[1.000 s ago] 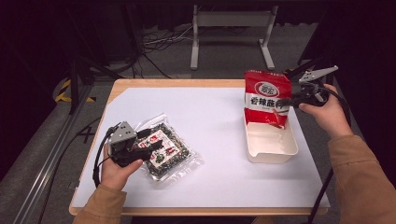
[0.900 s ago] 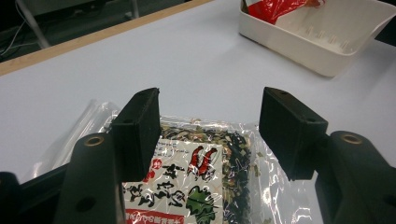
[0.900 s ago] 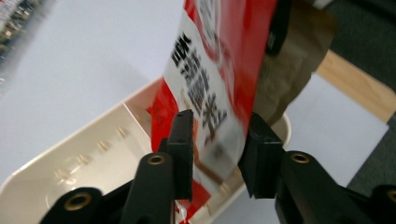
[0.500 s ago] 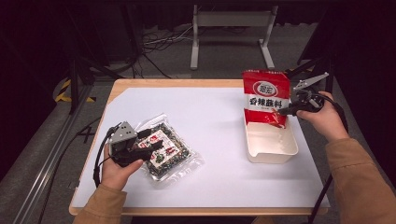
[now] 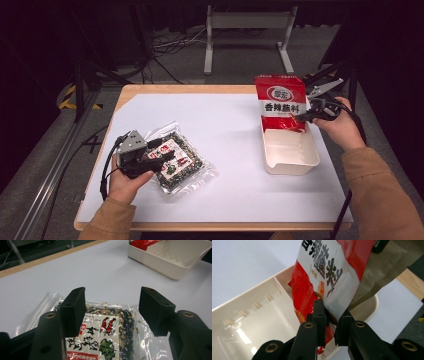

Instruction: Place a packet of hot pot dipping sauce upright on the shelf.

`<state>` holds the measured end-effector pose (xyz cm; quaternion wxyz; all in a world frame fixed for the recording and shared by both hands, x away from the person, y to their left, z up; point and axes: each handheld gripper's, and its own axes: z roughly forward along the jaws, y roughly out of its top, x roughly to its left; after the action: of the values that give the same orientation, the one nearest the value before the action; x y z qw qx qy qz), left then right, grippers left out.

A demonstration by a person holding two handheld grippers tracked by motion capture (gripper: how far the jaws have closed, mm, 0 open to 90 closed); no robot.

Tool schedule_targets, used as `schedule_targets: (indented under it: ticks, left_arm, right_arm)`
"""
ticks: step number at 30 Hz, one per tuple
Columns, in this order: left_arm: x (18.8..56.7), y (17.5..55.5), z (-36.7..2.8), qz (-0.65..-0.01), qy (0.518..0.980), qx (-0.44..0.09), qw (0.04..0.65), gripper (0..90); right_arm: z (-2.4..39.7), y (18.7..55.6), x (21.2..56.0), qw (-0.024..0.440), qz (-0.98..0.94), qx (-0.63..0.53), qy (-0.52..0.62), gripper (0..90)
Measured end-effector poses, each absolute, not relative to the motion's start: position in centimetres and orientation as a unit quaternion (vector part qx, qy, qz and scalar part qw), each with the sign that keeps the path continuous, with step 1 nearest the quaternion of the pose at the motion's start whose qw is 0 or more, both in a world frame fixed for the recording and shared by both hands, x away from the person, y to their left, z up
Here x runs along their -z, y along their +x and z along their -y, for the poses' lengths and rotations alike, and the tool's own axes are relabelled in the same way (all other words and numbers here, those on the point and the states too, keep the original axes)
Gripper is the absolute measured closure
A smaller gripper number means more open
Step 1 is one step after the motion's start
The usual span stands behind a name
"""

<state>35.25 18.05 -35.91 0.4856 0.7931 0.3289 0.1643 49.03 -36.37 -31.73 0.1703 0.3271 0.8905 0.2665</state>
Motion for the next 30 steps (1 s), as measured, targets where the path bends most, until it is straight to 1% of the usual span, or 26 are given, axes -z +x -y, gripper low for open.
schedule_targets:
  ticks: [3, 6, 10, 14, 22, 23, 24, 26, 27, 28, 29, 30]
  left_arm:
    - [35.9, 35.3, -18.1, -0.329, 0.793, -0.164, 0.486, 39.1]
    - [35.9, 35.2, -18.0, -0.327, 0.794, -0.165, 0.485, 39.1]
    - [35.8, 35.2, -17.9, -0.327, 0.793, -0.166, 0.486, 39.0]
    - [35.9, 35.2, -18.0, -0.327, 0.794, -0.165, 0.485, 39.0]
    - [36.0, 35.2, -17.8, -0.327, 0.795, -0.164, 0.484, 39.0]
    - [35.9, 35.2, -17.8, -0.327, 0.795, -0.164, 0.484, 39.0]
    - [35.9, 35.2, -17.8, -0.327, 0.795, -0.165, 0.484, 39.0]
    - [36.0, 35.2, -17.9, -0.329, 0.794, -0.163, 0.485, 39.0]
    - [36.0, 35.2, -17.9, -0.327, 0.795, -0.164, 0.483, 39.0]
    - [36.1, 35.2, -18.0, -0.329, 0.795, -0.161, 0.483, 39.0]
    - [36.1, 35.3, -18.0, -0.329, 0.795, -0.163, 0.482, 39.0]
    - [36.1, 35.3, -18.0, -0.329, 0.796, -0.165, 0.481, 39.0]
  right_arm:
    - [35.9, 49.0, 31.7, 0.196, -0.893, -0.257, 0.312, 81.4]
    - [35.8, 49.0, 31.9, 0.204, -0.895, -0.254, 0.303, 81.4]
    - [35.6, 49.1, 32.7, 0.228, -0.904, -0.231, 0.278, 81.5]
    - [35.9, 49.0, 33.6, 0.226, -0.899, -0.237, 0.291, 81.6]
    - [36.9, 48.8, 34.8, 0.192, -0.895, -0.250, 0.316, 81.1]
    - [36.9, 48.9, 34.7, 0.188, -0.894, -0.248, 0.322, 79.4]
    - [36.9, 48.9, 34.6, 0.184, -0.893, -0.249, 0.328, 75.6]
    - [36.9, 48.9, 34.3, 0.192, -0.883, -0.260, 0.340, 64.9]
    - [37.1, 48.9, 34.0, 0.197, -0.874, -0.280, 0.345, 64.2]
    - [37.2, 48.9, 33.6, 0.201, -0.867, -0.296, 0.347, 64.9]
    - [37.3, 48.8, 33.3, 0.202, -0.861, -0.311, 0.349, 69.6]
    - [37.4, 48.8, 33.1, 0.201, -0.860, -0.315, 0.348, 78.3]
